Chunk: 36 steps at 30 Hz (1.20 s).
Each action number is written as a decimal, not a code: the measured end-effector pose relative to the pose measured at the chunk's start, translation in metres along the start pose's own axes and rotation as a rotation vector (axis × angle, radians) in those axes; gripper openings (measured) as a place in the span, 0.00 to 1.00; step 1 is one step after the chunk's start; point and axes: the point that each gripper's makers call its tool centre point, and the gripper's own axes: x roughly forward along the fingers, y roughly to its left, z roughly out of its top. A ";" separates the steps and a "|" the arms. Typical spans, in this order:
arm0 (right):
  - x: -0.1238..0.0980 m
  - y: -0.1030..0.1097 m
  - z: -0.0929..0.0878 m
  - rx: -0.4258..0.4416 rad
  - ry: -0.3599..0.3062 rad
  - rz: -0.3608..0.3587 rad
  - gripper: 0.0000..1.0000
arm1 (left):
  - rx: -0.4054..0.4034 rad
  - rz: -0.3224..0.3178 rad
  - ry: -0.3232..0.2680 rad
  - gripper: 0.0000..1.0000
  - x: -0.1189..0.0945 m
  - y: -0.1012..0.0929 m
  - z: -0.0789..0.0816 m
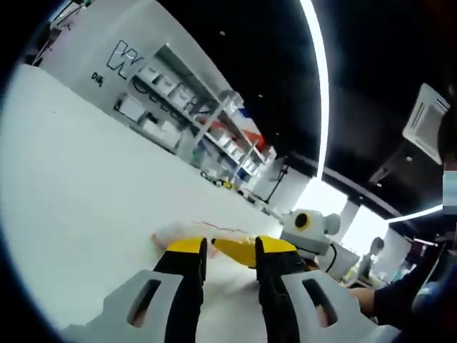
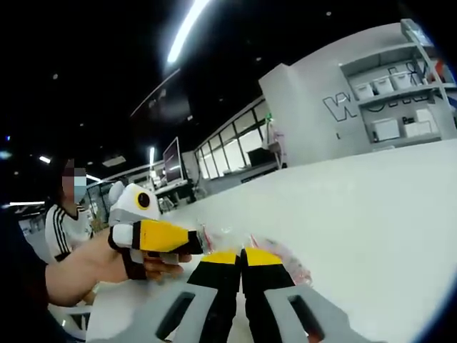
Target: Open the resealable bag by pulling the two sides of the seal apart until the entire bag opening is separated and visibly accessible.
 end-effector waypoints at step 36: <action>0.000 0.001 0.000 -0.001 -0.002 0.003 0.00 | -0.034 -0.020 0.010 0.16 0.003 0.001 0.001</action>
